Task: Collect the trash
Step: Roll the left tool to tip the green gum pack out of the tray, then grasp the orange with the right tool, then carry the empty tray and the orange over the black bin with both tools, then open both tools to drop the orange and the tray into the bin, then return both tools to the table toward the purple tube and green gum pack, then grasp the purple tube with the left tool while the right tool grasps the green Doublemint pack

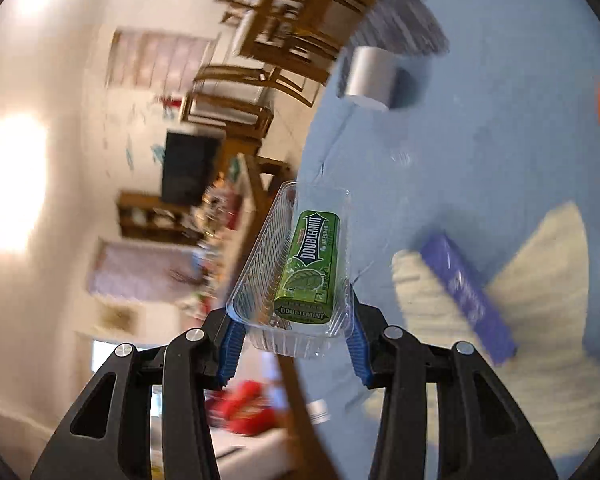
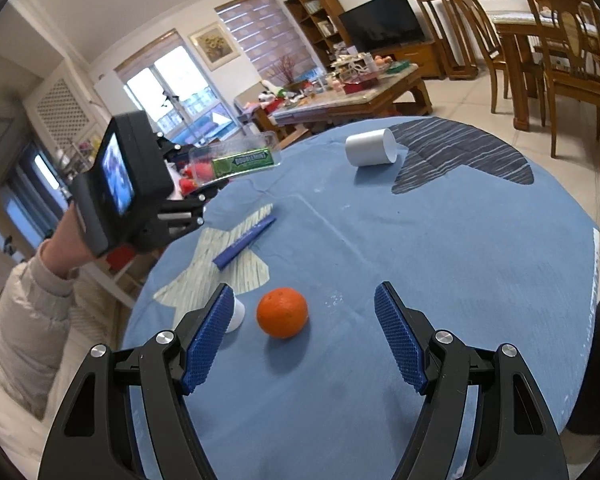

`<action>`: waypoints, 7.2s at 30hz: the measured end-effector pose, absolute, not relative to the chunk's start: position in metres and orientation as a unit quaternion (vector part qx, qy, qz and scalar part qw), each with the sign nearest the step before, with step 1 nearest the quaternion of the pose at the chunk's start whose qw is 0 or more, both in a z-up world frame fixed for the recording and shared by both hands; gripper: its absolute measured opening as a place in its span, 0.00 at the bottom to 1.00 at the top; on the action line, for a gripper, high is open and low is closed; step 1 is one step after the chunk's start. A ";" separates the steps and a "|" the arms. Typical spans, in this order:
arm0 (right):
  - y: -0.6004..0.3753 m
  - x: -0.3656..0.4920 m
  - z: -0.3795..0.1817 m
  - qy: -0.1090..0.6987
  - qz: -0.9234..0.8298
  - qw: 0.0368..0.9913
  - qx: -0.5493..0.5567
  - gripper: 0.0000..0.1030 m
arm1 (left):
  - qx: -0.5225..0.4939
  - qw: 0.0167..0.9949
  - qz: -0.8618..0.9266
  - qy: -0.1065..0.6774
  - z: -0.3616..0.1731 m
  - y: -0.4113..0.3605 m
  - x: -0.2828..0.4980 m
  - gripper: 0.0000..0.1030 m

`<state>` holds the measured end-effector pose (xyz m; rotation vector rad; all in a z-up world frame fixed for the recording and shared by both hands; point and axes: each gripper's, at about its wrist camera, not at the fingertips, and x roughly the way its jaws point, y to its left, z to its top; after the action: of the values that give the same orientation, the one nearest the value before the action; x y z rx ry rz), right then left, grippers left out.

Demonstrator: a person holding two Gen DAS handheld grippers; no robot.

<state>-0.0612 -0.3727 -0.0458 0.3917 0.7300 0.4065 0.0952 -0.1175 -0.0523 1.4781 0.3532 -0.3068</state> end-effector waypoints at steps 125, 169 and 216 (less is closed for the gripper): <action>-0.698 -0.221 -0.063 0.245 -0.104 0.914 0.307 0.35 | 0.211 0.754 -0.540 0.307 -0.052 -0.424 -0.070 0.43; -0.678 -0.238 -0.038 0.178 -0.088 0.917 0.347 0.95 | 0.212 0.777 -0.536 0.253 -0.029 -0.410 -0.079 0.95; -0.271 0.050 -0.039 0.406 0.109 0.905 0.061 0.82 | 0.059 0.857 -0.254 0.446 -0.068 -0.042 0.122 0.16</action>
<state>0.0502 -0.2711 -0.0389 0.1257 0.8394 0.2257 0.1216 -0.0425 -0.0683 0.1244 0.9363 -0.5330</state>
